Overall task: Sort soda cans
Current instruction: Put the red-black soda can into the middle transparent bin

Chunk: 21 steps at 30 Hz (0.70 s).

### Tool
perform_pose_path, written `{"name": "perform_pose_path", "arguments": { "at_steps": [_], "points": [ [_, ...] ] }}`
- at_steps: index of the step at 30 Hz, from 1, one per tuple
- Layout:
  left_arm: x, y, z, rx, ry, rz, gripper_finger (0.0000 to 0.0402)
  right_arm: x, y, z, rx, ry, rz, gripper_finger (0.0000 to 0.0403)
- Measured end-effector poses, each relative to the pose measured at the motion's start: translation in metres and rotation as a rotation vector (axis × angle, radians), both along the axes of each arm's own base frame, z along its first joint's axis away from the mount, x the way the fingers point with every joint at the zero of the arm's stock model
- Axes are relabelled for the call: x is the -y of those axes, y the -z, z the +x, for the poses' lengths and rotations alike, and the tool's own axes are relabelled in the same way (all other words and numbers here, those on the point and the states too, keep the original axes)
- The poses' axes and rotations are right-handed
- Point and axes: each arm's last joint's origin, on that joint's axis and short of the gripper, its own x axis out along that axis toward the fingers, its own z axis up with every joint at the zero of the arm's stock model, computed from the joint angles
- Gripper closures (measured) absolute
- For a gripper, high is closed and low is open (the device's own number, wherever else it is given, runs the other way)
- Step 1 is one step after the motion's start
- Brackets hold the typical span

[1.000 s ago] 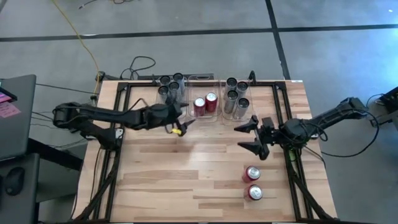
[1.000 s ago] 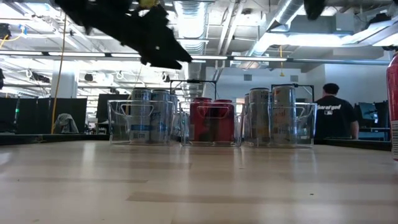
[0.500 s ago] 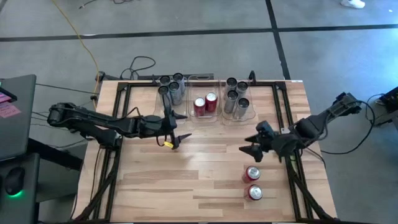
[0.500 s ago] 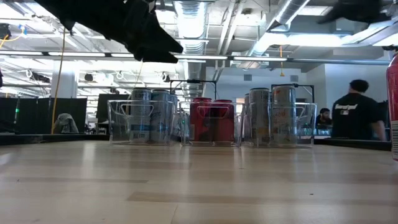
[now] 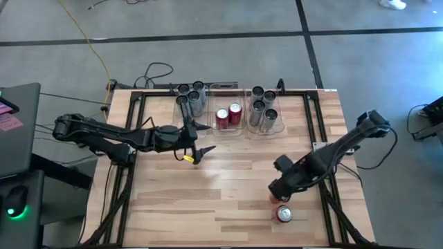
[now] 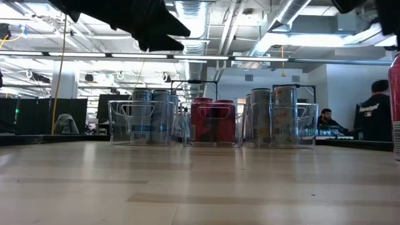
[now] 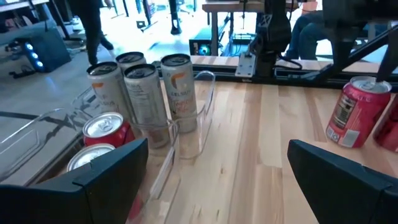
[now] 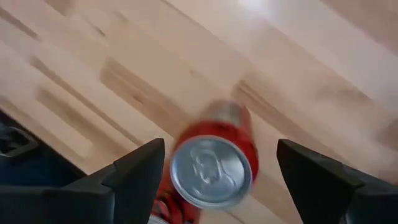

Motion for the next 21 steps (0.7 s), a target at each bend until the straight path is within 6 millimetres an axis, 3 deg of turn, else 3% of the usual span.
{"name": "perform_pose_path", "arguments": {
  "at_steps": [8,21],
  "points": [
    [0.000,0.000,0.000,-0.003,0.000,0.000,0.0022,-0.016,0.019,0.010,-0.115,-0.054,0.027,0.0073],
    [0.000,0.001,0.000,-0.019,0.000,0.001,0.0022,-0.025,0.041,0.025,-0.165,-0.107,0.003,0.0074]
  ]
}}
